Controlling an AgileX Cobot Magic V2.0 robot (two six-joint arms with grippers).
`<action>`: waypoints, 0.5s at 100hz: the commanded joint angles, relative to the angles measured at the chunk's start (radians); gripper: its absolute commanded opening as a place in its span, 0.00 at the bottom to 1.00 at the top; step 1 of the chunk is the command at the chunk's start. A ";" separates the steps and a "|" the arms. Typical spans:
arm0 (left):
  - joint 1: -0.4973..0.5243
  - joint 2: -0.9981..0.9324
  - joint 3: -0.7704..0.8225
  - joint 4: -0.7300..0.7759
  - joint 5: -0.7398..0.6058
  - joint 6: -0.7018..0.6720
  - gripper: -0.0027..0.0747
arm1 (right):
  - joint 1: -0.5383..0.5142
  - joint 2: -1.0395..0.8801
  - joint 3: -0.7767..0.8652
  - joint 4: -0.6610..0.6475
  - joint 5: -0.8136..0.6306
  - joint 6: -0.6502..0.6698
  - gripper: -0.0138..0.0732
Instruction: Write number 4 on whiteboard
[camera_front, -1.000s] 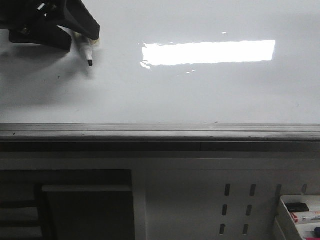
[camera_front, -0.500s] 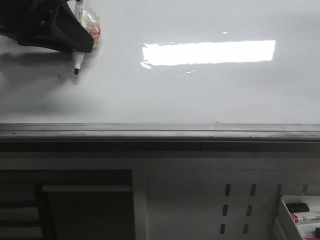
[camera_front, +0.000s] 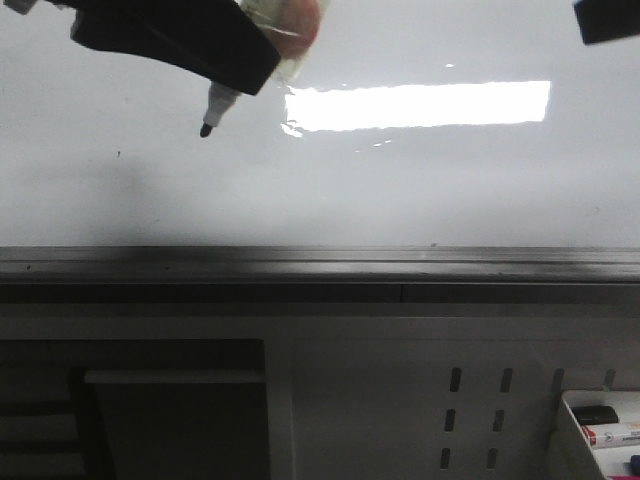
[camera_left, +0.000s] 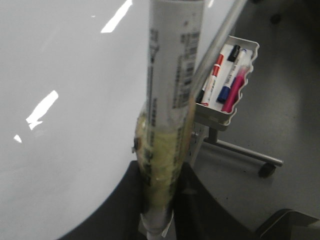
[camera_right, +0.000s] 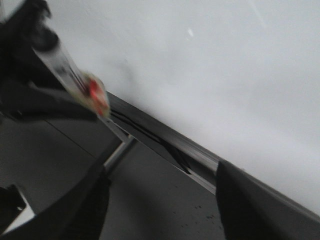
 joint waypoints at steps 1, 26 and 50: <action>-0.040 -0.013 -0.029 0.011 -0.032 0.003 0.01 | 0.004 0.040 -0.079 0.111 0.040 -0.049 0.64; -0.088 0.020 -0.029 0.048 -0.032 0.001 0.01 | 0.005 0.197 -0.244 0.111 0.241 -0.045 0.64; -0.090 0.047 -0.029 0.059 -0.032 -0.001 0.01 | 0.035 0.308 -0.353 -0.006 0.333 0.025 0.64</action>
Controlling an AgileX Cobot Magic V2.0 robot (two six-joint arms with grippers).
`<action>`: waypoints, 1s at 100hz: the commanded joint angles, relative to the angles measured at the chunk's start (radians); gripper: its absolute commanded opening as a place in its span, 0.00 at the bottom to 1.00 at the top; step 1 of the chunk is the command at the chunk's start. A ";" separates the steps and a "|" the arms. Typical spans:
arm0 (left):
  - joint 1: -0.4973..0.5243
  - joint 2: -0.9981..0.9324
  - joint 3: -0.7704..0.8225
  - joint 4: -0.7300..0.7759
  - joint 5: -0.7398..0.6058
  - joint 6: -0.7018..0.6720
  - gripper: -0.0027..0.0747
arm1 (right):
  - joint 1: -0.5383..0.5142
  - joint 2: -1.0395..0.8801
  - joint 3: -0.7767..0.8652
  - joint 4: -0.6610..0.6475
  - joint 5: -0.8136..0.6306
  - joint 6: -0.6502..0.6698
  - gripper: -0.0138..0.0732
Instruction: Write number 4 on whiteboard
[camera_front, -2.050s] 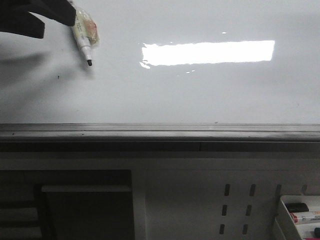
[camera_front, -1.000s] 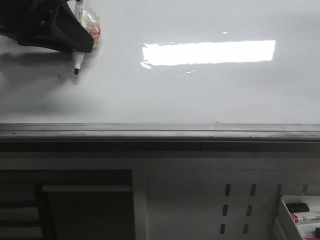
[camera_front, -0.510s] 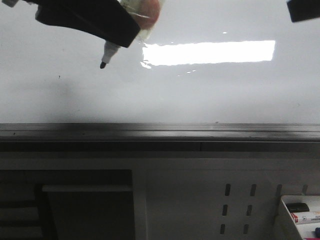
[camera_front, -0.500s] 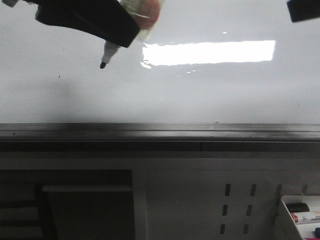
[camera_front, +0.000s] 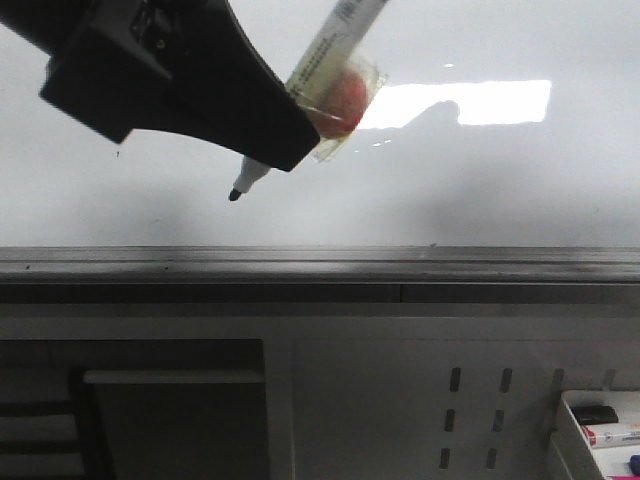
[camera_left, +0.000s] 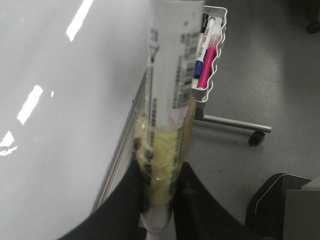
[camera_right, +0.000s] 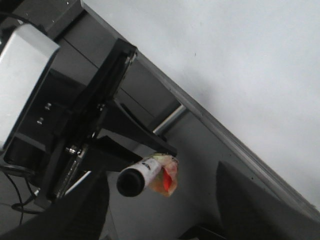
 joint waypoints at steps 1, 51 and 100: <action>-0.009 -0.015 -0.029 -0.019 -0.037 -0.003 0.01 | 0.026 0.011 -0.065 -0.005 0.030 0.025 0.64; -0.009 0.000 -0.029 -0.015 -0.056 -0.003 0.01 | 0.237 0.141 -0.166 -0.168 -0.024 0.115 0.64; -0.007 -0.001 -0.029 -0.059 -0.114 -0.003 0.01 | 0.237 0.162 -0.168 -0.165 0.000 0.093 0.08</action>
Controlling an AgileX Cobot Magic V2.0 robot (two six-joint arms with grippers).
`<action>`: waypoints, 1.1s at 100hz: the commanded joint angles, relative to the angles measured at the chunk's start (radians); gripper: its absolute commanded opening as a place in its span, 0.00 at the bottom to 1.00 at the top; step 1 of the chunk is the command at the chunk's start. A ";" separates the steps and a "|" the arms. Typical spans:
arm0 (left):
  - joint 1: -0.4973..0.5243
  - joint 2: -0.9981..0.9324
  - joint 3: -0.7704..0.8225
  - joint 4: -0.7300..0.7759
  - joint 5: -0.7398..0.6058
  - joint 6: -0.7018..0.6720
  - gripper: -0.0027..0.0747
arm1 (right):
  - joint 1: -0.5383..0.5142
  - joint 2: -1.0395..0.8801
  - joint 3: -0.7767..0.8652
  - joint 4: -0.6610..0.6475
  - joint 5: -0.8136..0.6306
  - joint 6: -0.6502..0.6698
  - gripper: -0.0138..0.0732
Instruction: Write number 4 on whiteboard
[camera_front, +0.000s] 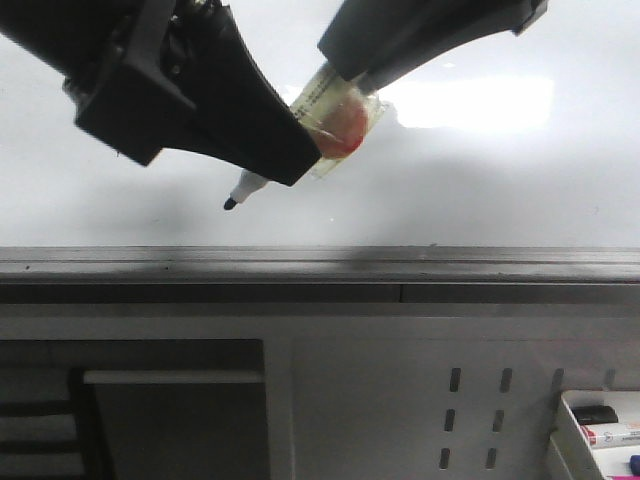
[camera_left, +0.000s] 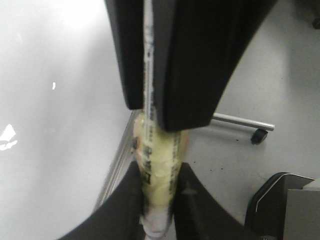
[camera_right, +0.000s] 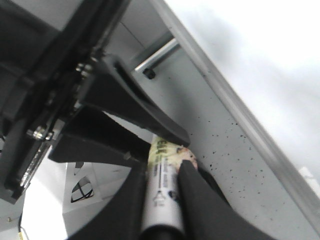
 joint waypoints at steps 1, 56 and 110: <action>-0.007 -0.028 -0.029 -0.058 -0.088 0.004 0.01 | 0.002 -0.023 -0.030 0.078 0.034 -0.010 0.08; 0.064 -0.118 -0.029 -0.102 -0.078 -0.052 0.65 | 0.002 -0.078 0.025 0.130 -0.117 -0.062 0.11; 0.561 -0.429 0.153 -0.399 -0.154 -0.076 0.62 | 0.002 -0.304 0.292 0.538 -0.612 -0.526 0.11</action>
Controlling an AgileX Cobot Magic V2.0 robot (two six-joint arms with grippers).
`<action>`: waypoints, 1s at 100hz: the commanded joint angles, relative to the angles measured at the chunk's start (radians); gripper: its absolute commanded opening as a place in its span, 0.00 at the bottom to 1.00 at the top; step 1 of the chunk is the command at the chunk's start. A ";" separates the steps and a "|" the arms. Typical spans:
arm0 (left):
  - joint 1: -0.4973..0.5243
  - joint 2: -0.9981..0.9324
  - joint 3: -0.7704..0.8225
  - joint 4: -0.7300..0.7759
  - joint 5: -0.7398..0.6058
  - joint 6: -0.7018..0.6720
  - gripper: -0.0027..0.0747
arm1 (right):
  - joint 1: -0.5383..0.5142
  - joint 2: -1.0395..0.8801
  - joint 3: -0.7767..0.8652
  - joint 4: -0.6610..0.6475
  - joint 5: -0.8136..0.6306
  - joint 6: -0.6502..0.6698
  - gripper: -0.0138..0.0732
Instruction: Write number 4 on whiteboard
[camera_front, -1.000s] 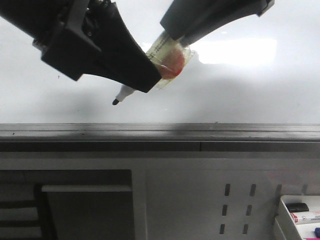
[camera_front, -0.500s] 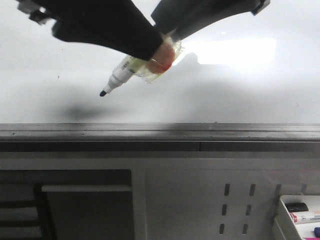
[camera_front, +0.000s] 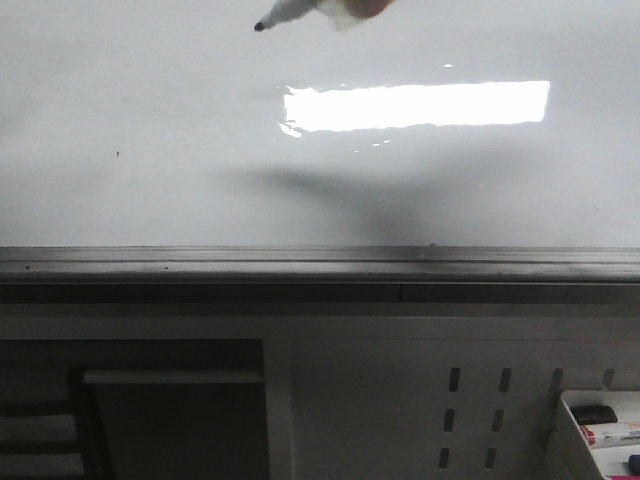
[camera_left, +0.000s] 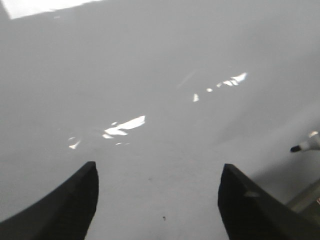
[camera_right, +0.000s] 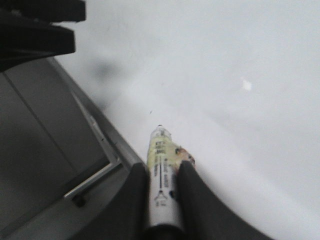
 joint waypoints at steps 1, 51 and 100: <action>0.050 -0.051 0.015 -0.091 -0.071 -0.009 0.62 | 0.000 -0.012 -0.023 0.114 -0.078 -0.089 0.11; 0.084 -0.088 0.062 -0.107 -0.095 -0.001 0.56 | 0.000 0.214 -0.192 0.165 -0.169 -0.160 0.11; 0.084 -0.088 0.062 -0.107 -0.121 -0.001 0.56 | 0.033 0.298 -0.193 0.098 -0.091 -0.126 0.11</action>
